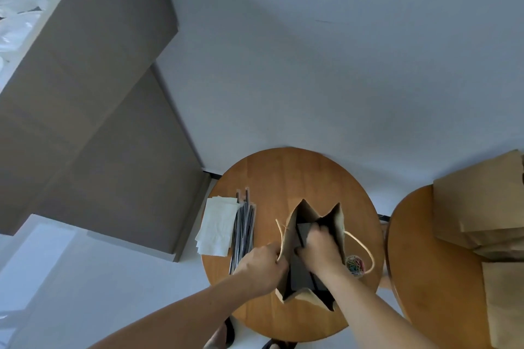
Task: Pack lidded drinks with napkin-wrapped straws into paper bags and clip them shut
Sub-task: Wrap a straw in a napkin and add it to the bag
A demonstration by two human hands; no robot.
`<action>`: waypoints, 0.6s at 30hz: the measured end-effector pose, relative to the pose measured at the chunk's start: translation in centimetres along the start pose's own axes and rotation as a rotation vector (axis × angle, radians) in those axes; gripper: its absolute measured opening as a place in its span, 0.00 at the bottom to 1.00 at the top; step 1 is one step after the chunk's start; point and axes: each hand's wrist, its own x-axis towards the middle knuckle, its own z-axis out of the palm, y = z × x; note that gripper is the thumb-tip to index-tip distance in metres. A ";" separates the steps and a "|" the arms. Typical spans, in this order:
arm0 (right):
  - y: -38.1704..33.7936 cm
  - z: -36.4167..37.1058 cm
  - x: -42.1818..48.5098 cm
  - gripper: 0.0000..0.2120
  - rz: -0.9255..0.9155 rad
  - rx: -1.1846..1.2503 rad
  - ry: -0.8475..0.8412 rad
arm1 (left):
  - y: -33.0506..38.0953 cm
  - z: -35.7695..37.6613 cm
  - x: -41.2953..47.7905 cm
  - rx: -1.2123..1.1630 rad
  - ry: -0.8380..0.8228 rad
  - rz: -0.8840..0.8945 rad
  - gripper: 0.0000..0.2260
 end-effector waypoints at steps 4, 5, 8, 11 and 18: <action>-2.1 -6.3 -3.0 0.20 -0.184 -0.118 0.192 | 0.8 0.1 -0.1 -0.090 -0.008 0.026 0.12; -2.3 -8.0 -3.9 0.20 -0.222 -0.113 0.257 | 0.9 0.1 -0.2 -0.124 -0.027 0.037 0.14; -1.4 -12.7 -6.0 0.21 -0.202 0.105 0.370 | 1.2 0.4 -0.4 -0.198 -0.134 0.075 0.24; 1.8 -14.8 -6.4 0.20 -0.099 0.351 0.391 | 1.6 0.8 -0.5 -0.270 -0.240 0.083 0.32; 5.8 -6.7 -5.9 0.13 0.159 0.731 -0.292 | 3.0 3.4 -0.6 -0.245 -0.210 0.106 0.42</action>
